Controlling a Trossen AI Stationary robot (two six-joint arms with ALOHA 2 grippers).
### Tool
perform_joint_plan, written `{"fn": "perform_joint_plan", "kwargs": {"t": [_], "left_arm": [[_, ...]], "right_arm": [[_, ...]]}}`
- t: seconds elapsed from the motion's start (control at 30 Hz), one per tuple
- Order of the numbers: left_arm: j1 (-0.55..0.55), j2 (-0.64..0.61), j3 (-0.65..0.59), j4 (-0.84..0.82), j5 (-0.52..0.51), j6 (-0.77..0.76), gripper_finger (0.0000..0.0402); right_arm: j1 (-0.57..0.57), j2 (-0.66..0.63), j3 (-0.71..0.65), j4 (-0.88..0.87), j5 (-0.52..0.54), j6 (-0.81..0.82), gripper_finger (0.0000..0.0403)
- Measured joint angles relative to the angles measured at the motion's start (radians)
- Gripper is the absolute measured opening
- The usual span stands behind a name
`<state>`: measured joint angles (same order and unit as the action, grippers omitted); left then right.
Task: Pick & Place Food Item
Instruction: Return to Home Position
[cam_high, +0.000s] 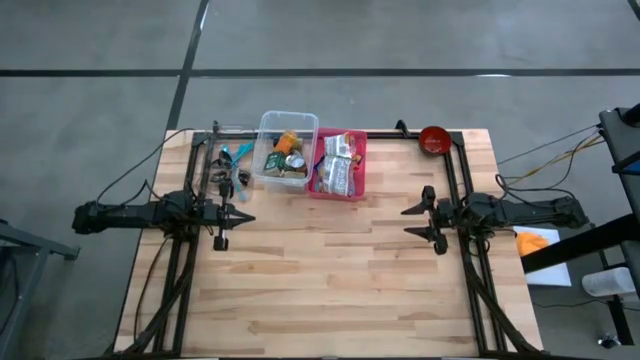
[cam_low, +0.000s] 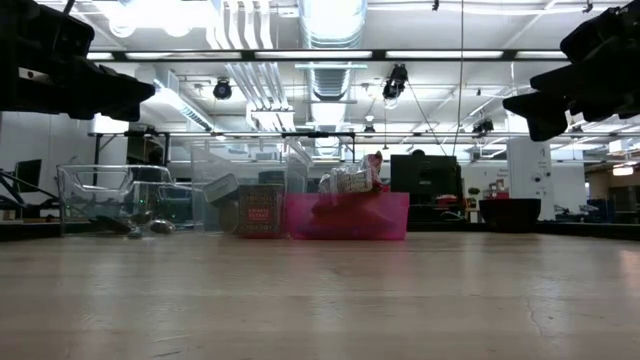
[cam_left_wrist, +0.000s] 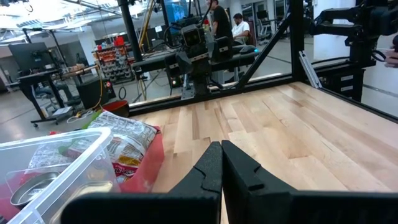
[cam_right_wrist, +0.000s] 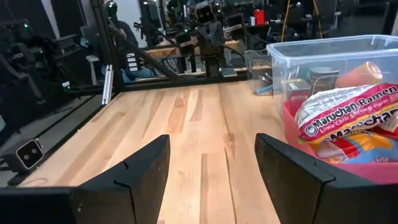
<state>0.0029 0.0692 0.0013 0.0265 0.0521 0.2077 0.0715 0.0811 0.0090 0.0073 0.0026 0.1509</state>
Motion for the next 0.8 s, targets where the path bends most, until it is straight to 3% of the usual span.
{"fn": "perform_joint_plan", "kwargs": {"t": [0.8], "left_arm": [[0.0,0.0,0.0,0.0,0.0,0.001,0.0]], "right_arm": [[0.0,0.001,0.0,0.0,-0.002,0.134,0.0235]]}}
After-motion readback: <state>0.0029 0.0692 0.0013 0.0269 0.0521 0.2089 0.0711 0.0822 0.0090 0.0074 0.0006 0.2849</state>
